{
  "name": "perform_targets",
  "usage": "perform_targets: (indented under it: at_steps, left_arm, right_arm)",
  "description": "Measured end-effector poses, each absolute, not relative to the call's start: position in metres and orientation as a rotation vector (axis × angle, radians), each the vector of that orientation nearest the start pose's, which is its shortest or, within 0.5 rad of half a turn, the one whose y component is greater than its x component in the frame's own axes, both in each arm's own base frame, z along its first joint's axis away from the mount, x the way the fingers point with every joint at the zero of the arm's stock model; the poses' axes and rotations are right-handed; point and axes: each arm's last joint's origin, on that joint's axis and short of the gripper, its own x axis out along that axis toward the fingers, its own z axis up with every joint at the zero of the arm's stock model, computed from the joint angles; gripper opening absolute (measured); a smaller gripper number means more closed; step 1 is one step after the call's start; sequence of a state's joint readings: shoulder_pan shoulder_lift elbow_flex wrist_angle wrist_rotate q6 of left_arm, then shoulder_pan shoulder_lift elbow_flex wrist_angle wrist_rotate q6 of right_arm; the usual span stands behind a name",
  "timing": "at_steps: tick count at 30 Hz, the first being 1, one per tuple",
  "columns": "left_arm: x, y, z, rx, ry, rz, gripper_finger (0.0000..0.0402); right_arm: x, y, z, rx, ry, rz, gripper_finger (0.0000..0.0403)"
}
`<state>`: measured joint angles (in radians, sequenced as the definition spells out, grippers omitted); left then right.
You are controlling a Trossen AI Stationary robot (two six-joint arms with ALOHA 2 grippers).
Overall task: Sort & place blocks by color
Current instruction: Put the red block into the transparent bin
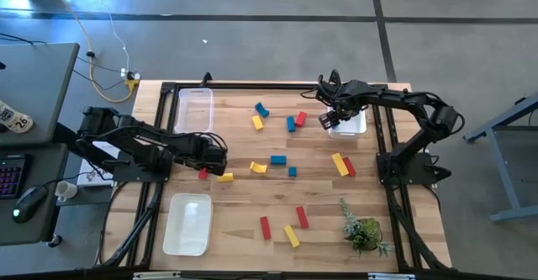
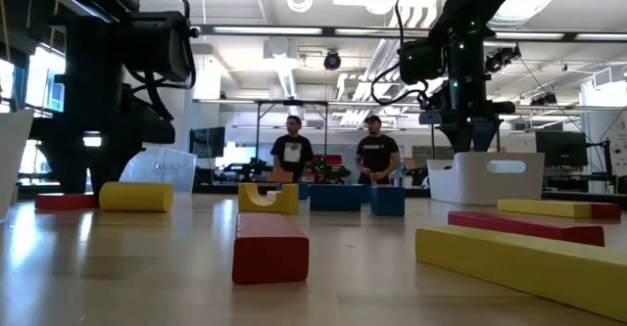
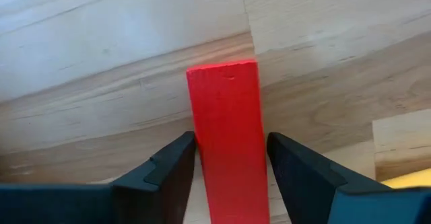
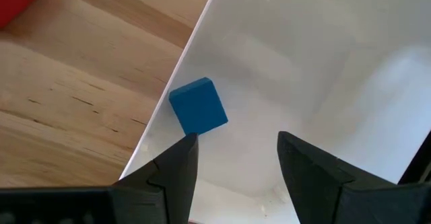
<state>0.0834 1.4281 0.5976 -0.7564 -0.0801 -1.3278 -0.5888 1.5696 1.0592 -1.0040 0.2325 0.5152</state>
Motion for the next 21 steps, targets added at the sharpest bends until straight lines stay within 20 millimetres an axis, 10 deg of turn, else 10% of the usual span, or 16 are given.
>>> perform_targets:
  at_steps: [6,21]
  left_arm:
    - [0.189,0.018,0.129,-0.974,1.272,1.093,0.0095]
    - [0.193,0.023,0.180,-0.893,1.086,0.859,0.0095]
  right_arm:
    - [0.219,-0.154,0.204,0.663,1.337,-1.044,0.0190]
    - [0.206,-0.143,0.239,0.784,1.143,-1.063,0.0191]
